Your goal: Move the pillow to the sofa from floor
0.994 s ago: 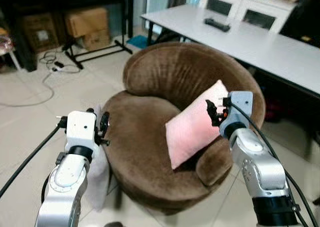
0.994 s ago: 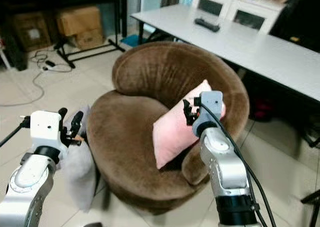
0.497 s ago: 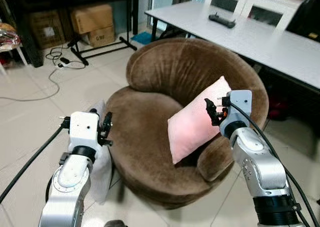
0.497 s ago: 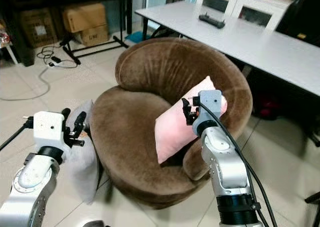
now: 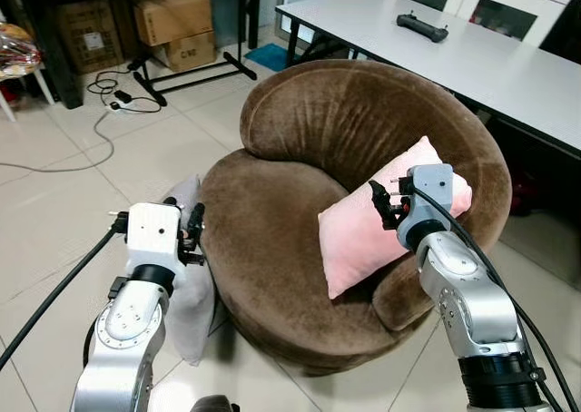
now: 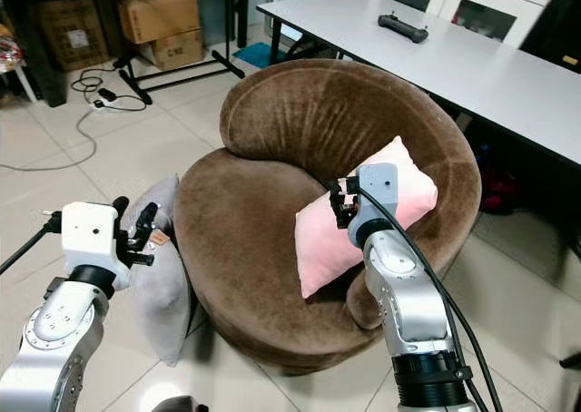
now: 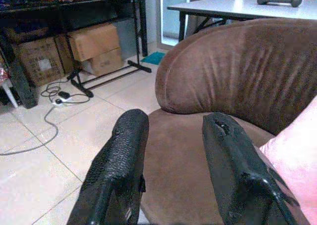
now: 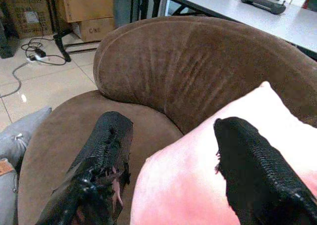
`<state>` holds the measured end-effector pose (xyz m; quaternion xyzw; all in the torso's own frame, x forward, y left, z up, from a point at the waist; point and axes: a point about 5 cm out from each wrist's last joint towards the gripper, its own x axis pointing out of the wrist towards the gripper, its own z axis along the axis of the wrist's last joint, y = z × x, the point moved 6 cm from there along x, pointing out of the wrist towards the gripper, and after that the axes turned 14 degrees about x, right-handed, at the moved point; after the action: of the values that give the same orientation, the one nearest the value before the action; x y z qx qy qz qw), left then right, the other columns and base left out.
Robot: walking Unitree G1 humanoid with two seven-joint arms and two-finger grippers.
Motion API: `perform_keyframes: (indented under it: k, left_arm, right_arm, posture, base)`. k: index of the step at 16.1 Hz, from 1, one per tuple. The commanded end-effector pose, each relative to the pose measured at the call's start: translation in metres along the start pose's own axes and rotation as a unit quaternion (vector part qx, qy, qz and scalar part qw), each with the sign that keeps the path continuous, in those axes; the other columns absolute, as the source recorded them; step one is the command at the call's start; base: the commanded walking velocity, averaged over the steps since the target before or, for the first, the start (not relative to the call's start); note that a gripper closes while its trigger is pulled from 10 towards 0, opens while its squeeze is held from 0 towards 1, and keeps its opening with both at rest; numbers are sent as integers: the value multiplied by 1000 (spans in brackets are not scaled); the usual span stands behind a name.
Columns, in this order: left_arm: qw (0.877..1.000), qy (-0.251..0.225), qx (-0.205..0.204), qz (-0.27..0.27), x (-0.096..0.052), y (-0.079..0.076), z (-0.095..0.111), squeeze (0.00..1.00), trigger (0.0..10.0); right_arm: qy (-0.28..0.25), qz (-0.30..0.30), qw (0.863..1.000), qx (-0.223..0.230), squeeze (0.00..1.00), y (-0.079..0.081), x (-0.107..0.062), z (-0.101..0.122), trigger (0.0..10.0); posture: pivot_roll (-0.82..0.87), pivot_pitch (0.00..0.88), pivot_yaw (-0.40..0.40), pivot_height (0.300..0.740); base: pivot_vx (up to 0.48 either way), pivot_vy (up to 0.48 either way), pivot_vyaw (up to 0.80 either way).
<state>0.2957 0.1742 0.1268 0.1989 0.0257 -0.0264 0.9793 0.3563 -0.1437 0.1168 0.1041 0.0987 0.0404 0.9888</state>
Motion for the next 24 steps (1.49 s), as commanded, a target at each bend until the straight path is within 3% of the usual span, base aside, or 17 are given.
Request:
perform_keyframes:
  k: [1, 19, 24]
  left_arm:
    - [1000, 0, 2, -6, 1, -3, 1, 0, 10000]
    - [1000, 0, 3, -8, 2, -3, 0, 0, 10000]
    - [1000, -2, 4, -8, 2, -4, 0, 0, 10000]
  right_arm:
    - [-1, -6, 1000, -5, 0, -4, -1, 2, 10000]
    - [7, 7, 1000, 4, 0, 0, -1, -3, 10000]
    - [14, 49, 998, -25, 0, 14, -2, -5, 10000]
  posture:
    - [87, 0, -97, 740]
    - [91, 0, -102, 740]
    - [98, 0, -109, 740]
  base:
    - [0, 326, 0]
    - [0, 348, 0]
    - [0, 346, 320]
